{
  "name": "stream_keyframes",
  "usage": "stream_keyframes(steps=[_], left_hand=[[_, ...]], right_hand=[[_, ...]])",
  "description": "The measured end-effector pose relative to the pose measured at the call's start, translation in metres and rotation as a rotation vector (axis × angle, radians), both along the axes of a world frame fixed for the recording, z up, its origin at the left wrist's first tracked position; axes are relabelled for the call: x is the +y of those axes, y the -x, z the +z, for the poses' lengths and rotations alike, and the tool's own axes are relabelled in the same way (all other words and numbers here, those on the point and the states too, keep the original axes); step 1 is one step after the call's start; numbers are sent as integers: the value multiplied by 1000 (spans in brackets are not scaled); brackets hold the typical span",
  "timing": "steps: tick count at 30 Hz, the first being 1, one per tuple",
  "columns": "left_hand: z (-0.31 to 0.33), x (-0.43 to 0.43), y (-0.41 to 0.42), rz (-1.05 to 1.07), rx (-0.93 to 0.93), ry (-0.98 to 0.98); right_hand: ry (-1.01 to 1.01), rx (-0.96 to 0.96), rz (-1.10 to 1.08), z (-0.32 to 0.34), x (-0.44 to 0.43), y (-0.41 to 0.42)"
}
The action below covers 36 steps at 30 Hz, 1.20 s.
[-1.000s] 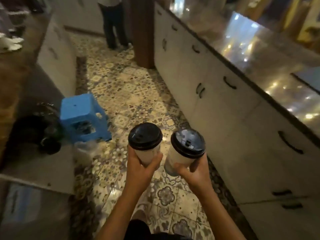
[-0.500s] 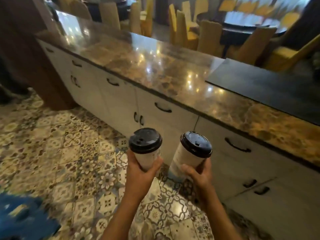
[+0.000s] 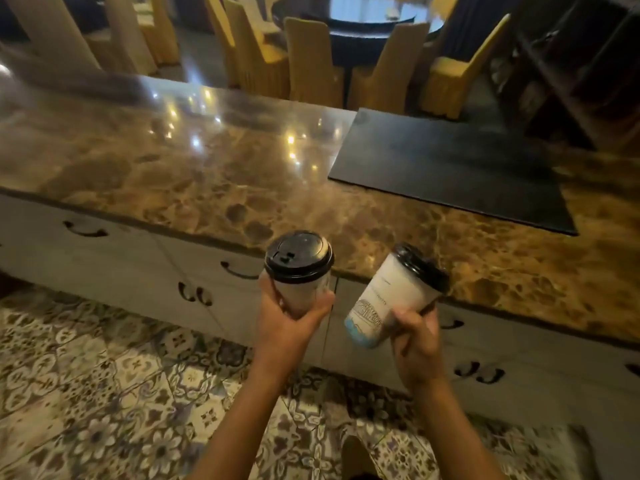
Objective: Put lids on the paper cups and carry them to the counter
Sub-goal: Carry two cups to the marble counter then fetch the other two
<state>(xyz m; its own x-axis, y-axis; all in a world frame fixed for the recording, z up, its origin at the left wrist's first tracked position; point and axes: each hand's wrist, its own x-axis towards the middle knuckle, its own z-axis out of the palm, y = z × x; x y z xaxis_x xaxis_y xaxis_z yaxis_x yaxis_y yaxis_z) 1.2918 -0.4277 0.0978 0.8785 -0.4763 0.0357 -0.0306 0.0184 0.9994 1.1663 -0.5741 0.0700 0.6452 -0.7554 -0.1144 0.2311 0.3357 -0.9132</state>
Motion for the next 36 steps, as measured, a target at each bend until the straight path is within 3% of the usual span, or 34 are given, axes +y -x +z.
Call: stream_keyframes(steps=[3,7,12,17,24,27,32,36], left_hand=[[8,-69,-43,-3,-56,0],[21,-169,-110,-42,-86,-20],[24,-299,-198,-81,-124,-127],[10,-429,-282,-3,-235,-236],[-12,-496,-327,18,-225,-277],[-14,-515,-343,20,-250,-333],[-27,-521,-350,57,-266,-405],[-26,-516,-350,2,-199,-487]], right_hand=[[-149,-54,-69,4,-57,-36],[-176,13,-142,23,-140,-95],[140,240,-154,41,-260,-175],[480,396,-298,38,-396,-266],[674,694,-272,21,-463,-344],[768,680,-290,13,-476,-354],[687,600,-292,1,-482,-349],[630,646,-211,-1,-480,-348]])
